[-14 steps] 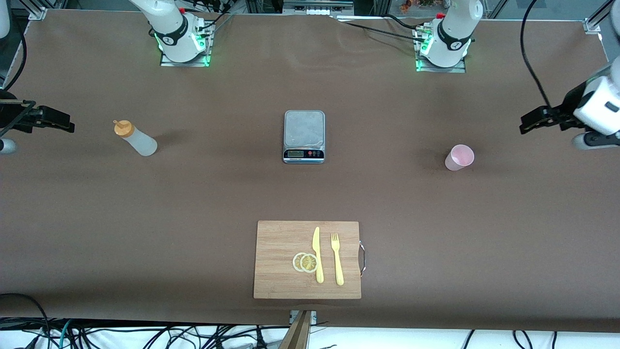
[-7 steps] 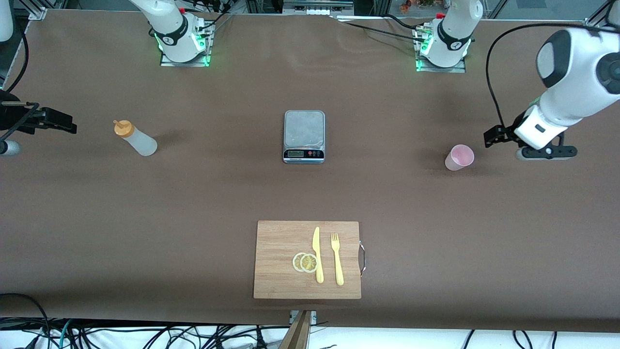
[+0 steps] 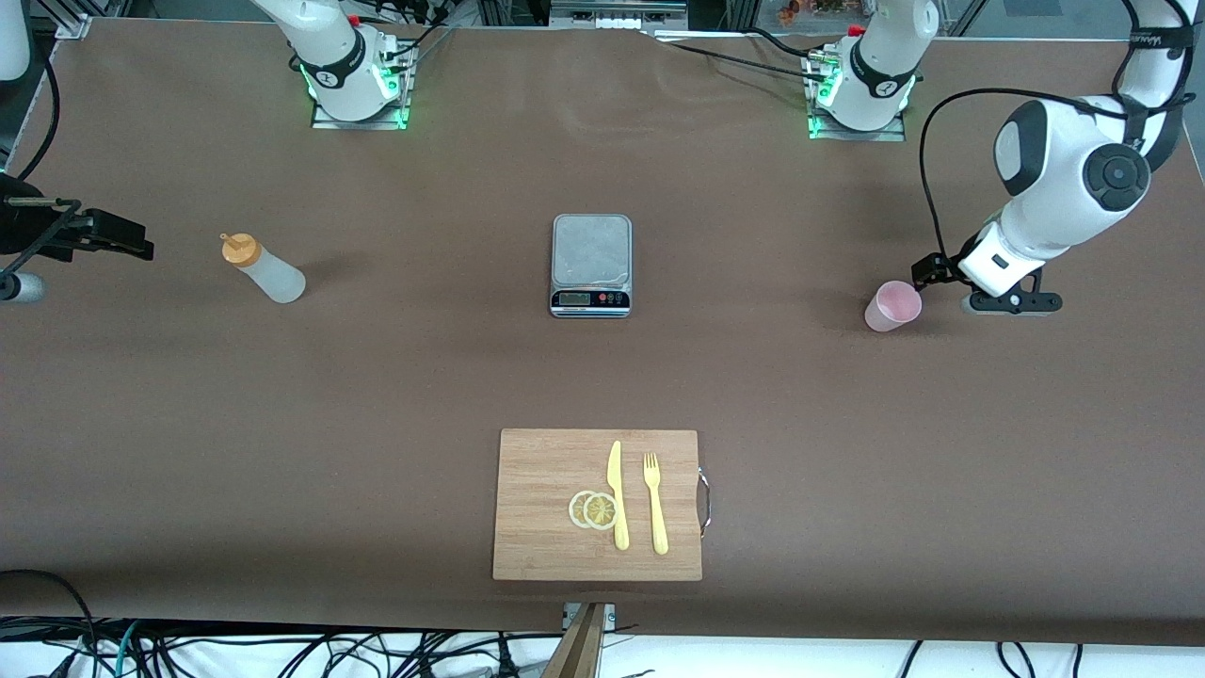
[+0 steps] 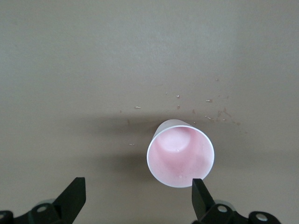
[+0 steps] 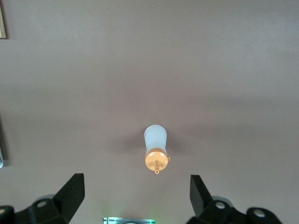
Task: Add sauce to pink cup with both arms
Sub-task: 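Lower the left gripper onto the pink cup and close it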
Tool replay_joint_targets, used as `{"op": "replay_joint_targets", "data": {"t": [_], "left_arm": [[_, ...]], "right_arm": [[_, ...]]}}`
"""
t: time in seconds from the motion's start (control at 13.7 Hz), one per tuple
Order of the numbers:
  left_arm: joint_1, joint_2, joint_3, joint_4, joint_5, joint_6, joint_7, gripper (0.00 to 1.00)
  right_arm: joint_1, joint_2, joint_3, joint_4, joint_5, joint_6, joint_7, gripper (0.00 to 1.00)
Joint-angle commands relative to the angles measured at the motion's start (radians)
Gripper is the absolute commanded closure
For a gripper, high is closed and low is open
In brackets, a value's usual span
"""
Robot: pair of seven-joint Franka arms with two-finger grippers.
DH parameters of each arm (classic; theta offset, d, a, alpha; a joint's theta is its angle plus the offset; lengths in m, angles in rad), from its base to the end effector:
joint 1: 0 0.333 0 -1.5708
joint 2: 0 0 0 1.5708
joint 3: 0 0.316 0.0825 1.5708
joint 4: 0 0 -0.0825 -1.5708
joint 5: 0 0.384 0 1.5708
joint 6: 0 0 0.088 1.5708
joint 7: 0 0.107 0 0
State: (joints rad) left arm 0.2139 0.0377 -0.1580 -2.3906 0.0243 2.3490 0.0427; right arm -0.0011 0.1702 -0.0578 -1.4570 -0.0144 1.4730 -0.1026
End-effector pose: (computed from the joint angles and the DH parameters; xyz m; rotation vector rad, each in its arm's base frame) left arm 0.4865 0.0274 0.2959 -3.1323 0.0073 0.1241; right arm 0.5924 -0.0338 0.5721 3.1197 0.0678 -0.2429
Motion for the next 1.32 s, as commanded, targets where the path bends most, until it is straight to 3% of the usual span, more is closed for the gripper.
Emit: {"op": "replay_joint_targets", "data": {"t": [0.0, 0.59, 0.88, 1.03, 1.17, 1.24], "left_arm": [[0.009, 0.053, -0.005, -0.021, 0.042, 0.074, 0.026, 0.0], [0.016, 0.11, -0.003, -0.042, 0.062, 0.145, 0.026, 0.0], [0.021, 0.122, -0.003, -0.044, 0.068, 0.154, 0.026, 0.05], [0.021, 0.123, -0.003, -0.042, 0.068, 0.154, 0.026, 0.15], [0.022, 0.125, -0.003, -0.042, 0.068, 0.154, 0.026, 0.34], [0.022, 0.126, -0.003, -0.042, 0.068, 0.154, 0.026, 0.48]], "right_arm": [[0.006, 0.011, 0.009, 0.012, 0.008, 0.0, 0.004, 0.0], [0.004, 0.011, 0.007, 0.012, 0.008, 0.003, 0.003, 0.0], [0.006, 0.011, 0.007, 0.012, 0.01, 0.001, 0.004, 0.0], [0.007, 0.012, 0.007, 0.011, 0.01, -0.002, 0.004, 0.0], [0.007, 0.012, 0.007, 0.01, 0.01, -0.002, 0.004, 0.0], [0.007, 0.012, 0.007, 0.01, 0.01, -0.002, 0.004, 0.0]]}}
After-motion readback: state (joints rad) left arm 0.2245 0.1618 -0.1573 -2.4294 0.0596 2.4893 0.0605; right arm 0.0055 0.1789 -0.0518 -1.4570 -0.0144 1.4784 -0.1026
